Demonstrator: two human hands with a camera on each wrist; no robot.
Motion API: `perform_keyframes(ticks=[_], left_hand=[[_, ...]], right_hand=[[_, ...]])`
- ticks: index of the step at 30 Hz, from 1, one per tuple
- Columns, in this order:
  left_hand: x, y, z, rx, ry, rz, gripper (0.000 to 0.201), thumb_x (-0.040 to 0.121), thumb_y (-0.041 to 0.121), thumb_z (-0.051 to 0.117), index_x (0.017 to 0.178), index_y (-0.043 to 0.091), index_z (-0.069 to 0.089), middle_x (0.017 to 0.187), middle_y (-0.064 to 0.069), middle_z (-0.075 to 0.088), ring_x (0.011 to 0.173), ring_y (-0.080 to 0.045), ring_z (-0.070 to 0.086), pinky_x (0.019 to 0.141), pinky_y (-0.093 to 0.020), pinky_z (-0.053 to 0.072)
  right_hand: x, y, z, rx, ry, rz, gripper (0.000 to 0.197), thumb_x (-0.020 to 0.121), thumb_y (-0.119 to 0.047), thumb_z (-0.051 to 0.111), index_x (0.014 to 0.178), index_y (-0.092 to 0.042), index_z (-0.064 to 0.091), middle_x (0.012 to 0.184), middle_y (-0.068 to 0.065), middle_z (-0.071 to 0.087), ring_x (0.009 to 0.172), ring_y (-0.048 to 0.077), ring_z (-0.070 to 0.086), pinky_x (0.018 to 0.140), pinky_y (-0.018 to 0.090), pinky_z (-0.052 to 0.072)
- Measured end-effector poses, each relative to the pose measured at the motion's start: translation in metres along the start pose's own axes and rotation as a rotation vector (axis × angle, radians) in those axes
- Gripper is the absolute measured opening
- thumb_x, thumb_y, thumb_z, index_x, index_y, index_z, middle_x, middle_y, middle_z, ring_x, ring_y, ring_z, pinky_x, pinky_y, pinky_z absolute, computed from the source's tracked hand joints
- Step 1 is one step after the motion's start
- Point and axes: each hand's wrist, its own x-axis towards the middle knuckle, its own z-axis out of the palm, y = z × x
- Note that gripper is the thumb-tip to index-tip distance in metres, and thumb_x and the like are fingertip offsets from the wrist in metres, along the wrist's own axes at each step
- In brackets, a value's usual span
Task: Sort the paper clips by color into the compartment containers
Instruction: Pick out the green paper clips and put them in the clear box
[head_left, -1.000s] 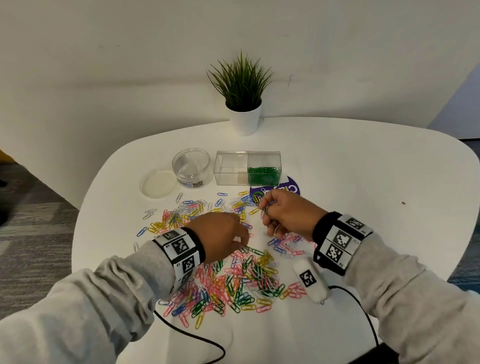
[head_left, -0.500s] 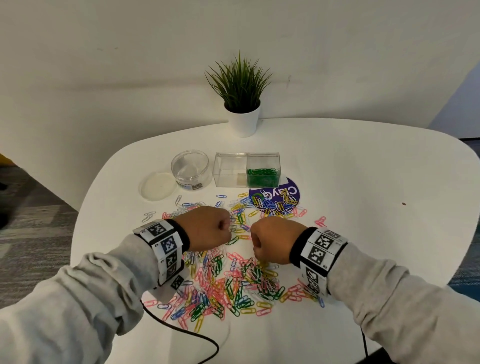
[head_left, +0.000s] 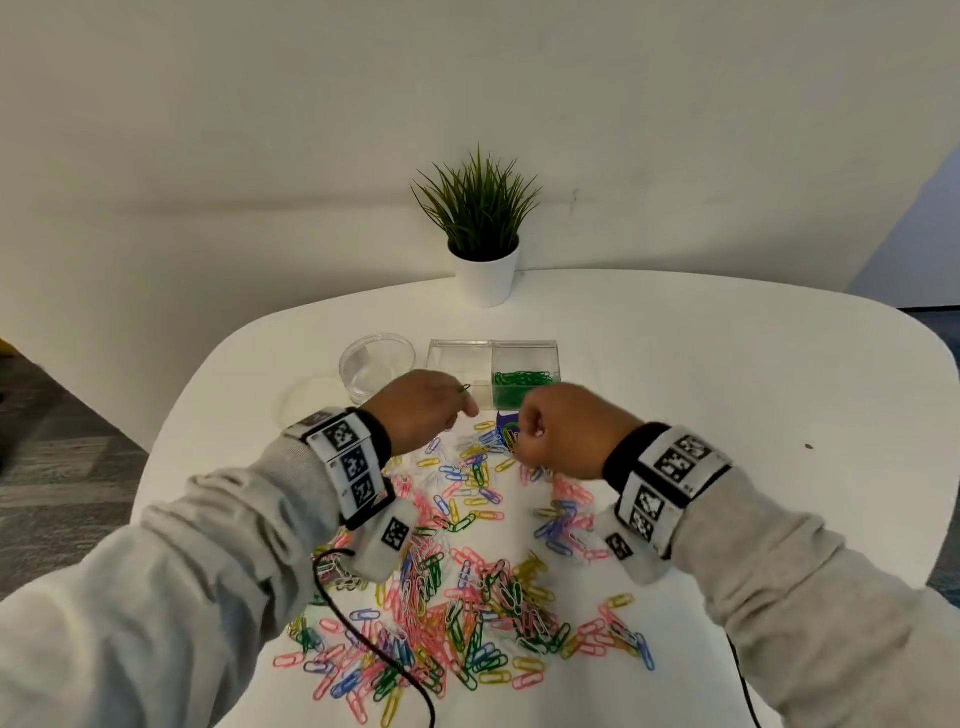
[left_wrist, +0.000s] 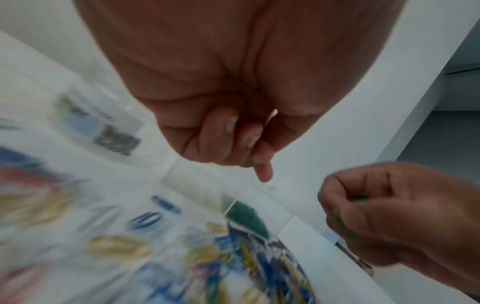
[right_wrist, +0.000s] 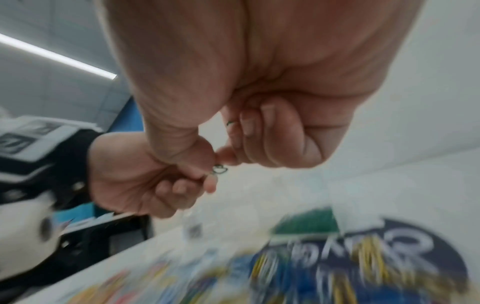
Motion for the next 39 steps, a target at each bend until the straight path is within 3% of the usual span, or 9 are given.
perform_keyframes(ticks=[4, 10, 15, 17, 19, 23, 27, 32, 39], left_hand=[[0.038, 0.035, 0.001, 0.058, 0.068, 0.059, 0.018, 0.097, 0.016, 0.052, 0.100, 0.015, 0.070, 0.088, 0.004, 0.066, 0.076, -0.010, 0.060, 0.074, -0.025, 0.050], [0.072, 0.057, 0.007, -0.256, -0.048, -0.004, 0.034, 0.096, 0.000, 0.049, 0.128, 0.004, 0.060, 0.114, -0.013, 0.062, 0.104, -0.028, 0.063, 0.095, -0.043, 0.055], [0.061, 0.048, 0.003, -0.768, -0.094, -0.056, 0.041, 0.098, -0.006, 0.040, 0.136, 0.004, 0.052, 0.092, -0.010, 0.050, 0.076, -0.016, 0.047, 0.070, -0.026, 0.043], [0.052, 0.047, -0.003, -0.844, -0.041, -0.062, 0.038, 0.098, -0.005, 0.040, 0.131, 0.007, 0.056, 0.099, -0.012, 0.054, 0.085, -0.018, 0.050, 0.074, -0.025, 0.044], [0.044, 0.045, -0.009, -0.747, -0.010, -0.020, 0.029, 0.098, -0.001, 0.044, 0.116, 0.012, 0.063, 0.106, -0.011, 0.061, 0.097, -0.021, 0.056, 0.082, -0.029, 0.049], [0.015, 0.022, -0.012, 0.070, 0.070, 0.176, 0.018, 0.093, 0.015, 0.056, 0.096, 0.029, 0.068, 0.094, 0.006, 0.069, 0.086, -0.016, 0.066, 0.078, -0.032, 0.055], [-0.025, -0.020, 0.005, 0.610, -0.164, 0.270, 0.027, 0.094, 0.022, 0.052, 0.105, 0.038, 0.071, 0.102, 0.014, 0.066, 0.088, -0.005, 0.059, 0.083, -0.026, 0.051], [-0.047, -0.054, 0.024, 0.674, -0.196, 0.281, 0.027, 0.095, 0.034, 0.057, 0.119, 0.039, 0.067, 0.104, 0.012, 0.054, 0.096, -0.012, 0.060, 0.084, -0.030, 0.049], [-0.055, -0.061, 0.036, 0.591, 0.029, 0.352, 0.015, 0.092, 0.040, 0.059, 0.102, 0.036, 0.070, 0.097, 0.011, 0.051, 0.093, -0.014, 0.057, 0.072, -0.029, 0.047]], right_hand=[[0.037, 0.013, -0.043, 0.051, 0.250, 0.037, 0.011, 0.081, -0.025, 0.066, 0.080, -0.015, 0.062, 0.079, -0.003, 0.060, 0.071, 0.014, 0.054, 0.057, 0.026, 0.037], [0.078, 0.023, -0.053, -0.018, 0.206, 0.073, 0.017, 0.086, -0.024, 0.066, 0.096, -0.011, 0.063, 0.093, 0.004, 0.064, 0.084, 0.021, 0.058, 0.071, 0.030, 0.042], [0.089, 0.022, -0.052, -0.078, 0.130, 0.037, 0.019, 0.091, -0.019, 0.058, 0.108, -0.016, 0.063, 0.109, 0.003, 0.063, 0.102, 0.023, 0.058, 0.085, 0.031, 0.045], [0.088, 0.021, -0.054, -0.103, 0.098, 0.015, 0.030, 0.093, -0.014, 0.053, 0.120, -0.018, 0.065, 0.123, 0.002, 0.063, 0.114, 0.022, 0.057, 0.096, 0.030, 0.043], [0.083, 0.021, -0.054, -0.116, 0.081, -0.007, 0.038, 0.094, -0.010, 0.048, 0.125, -0.023, 0.065, 0.131, 0.001, 0.061, 0.121, 0.020, 0.055, 0.098, 0.026, 0.039], [0.060, 0.015, -0.044, -0.167, 0.131, -0.037, 0.034, 0.095, -0.014, 0.049, 0.120, -0.030, 0.065, 0.127, 0.001, 0.056, 0.118, 0.022, 0.052, 0.099, 0.032, 0.039], [0.030, 0.004, 0.001, -0.221, -0.016, -0.174, 0.025, 0.095, -0.023, 0.049, 0.110, -0.029, 0.068, 0.112, -0.002, 0.060, 0.104, 0.020, 0.057, 0.089, 0.035, 0.048], [0.026, -0.004, 0.045, -0.233, -0.135, -0.177, 0.021, 0.095, -0.035, 0.053, 0.112, -0.030, 0.065, 0.111, -0.004, 0.061, 0.100, 0.019, 0.059, 0.082, 0.034, 0.048], [0.041, -0.001, 0.053, -0.226, -0.121, -0.137, 0.014, 0.090, -0.028, 0.063, 0.104, -0.029, 0.063, 0.095, -0.006, 0.056, 0.089, 0.016, 0.056, 0.073, 0.030, 0.045]])
